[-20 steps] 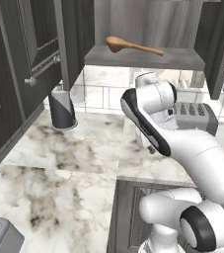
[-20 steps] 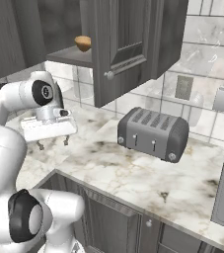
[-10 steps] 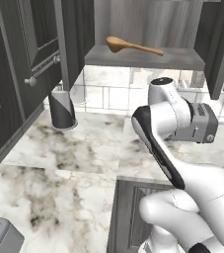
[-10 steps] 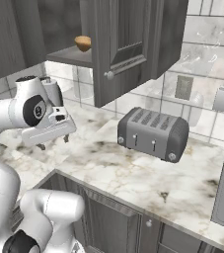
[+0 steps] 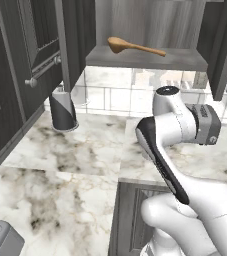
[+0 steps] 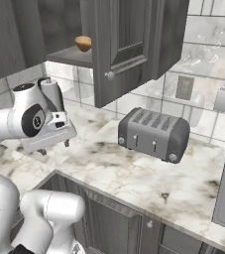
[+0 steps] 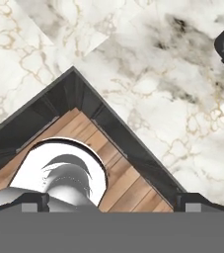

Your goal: Organize the utensils by type. Pick up the wooden spoons from the counter and place them in the open cabinet. Then pick up the metallic utensils from the counter and place them in the open drawer.

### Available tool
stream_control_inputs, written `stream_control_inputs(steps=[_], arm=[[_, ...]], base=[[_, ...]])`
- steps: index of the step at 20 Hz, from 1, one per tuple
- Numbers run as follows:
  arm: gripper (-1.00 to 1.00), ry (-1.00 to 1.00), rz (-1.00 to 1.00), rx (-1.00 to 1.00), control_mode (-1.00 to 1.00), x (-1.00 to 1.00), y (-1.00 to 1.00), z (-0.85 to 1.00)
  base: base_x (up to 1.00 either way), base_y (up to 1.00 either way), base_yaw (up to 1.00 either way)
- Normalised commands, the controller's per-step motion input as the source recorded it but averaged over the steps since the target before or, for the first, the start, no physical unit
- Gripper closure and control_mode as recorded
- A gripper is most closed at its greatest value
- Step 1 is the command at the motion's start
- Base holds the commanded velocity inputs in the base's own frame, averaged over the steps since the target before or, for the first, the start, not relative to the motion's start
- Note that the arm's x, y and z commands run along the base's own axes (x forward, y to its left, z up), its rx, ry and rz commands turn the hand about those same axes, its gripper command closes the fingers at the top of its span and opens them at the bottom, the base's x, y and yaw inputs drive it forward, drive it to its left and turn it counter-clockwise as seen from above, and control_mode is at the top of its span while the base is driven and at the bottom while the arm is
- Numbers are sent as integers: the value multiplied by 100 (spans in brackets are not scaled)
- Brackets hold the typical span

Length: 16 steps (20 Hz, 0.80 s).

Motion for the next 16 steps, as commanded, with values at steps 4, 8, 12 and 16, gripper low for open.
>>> stream_control_inputs(steps=[4, 8, 12, 16], arm=[[-100, 0, 0, 0, -100, 0, 0, 0], [-100, -1, -1, 1, 100, -27, -1, 0], [-100, 0, 0, 0, 100, 0, 0, 0], [-100, 0, 0, 0, 100, 0, 0, 0]], base=[[0, 0, 0], [-17, -2, -3], [-79, -23, -22], [-75, -32, -33]])
